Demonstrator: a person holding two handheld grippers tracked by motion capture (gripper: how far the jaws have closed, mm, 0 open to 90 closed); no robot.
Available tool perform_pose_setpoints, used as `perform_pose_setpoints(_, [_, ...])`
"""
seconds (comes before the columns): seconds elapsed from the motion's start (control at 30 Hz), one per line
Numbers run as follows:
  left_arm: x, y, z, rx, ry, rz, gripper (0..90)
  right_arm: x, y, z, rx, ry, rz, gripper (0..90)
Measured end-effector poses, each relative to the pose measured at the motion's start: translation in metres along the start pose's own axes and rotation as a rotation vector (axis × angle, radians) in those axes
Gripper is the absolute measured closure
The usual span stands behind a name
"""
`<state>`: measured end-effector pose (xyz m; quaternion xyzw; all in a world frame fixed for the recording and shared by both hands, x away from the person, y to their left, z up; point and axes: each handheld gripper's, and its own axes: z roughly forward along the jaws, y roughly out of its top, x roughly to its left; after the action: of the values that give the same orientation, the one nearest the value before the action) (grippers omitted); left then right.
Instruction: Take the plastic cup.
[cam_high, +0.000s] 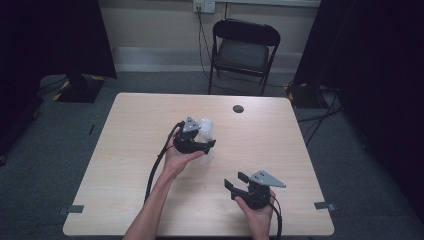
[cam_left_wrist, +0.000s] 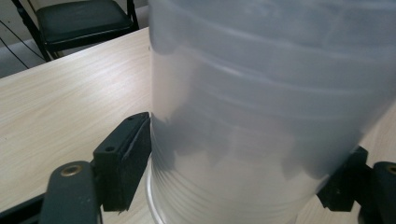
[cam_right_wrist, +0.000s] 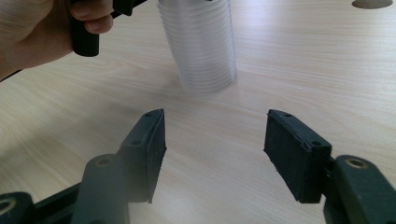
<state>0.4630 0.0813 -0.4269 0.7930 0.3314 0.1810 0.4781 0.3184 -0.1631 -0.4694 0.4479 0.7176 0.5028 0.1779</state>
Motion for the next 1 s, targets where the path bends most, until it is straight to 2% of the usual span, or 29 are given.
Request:
perform_pose_setpoints(0.5, [0.0, 0.003, -0.004, -0.008, 0.001, 0.006, 28.8, 0.002, 0.0, 0.002, 0.008, 0.003, -0.007, 38.3])
perform_pose_setpoints(0.57, [0.0, 0.003, -0.005, -0.014, -0.002, -0.007, 28.7, 0.002, 0.0, 0.002, 0.007, 0.003, -0.007, 38.3])
perform_pose_setpoints(0.73, [-0.001, 0.005, -0.007, -0.029, -0.004, -0.013, 28.8, 0.002, 0.0, 0.001, 0.007, 0.005, -0.005, 38.3])
perform_pose_setpoints(0.77, [-0.001, 0.006, -0.008, -0.03, -0.004, 0.0, 29.2, 0.002, 0.0, 0.001, 0.008, 0.005, -0.004, 38.3])
perform_pose_setpoints(1.0, [0.001, 0.008, -0.011, -0.05, -0.004, -0.019, 29.8, 0.001, 0.0, 0.001, 0.005, 0.007, -0.004, 38.2])
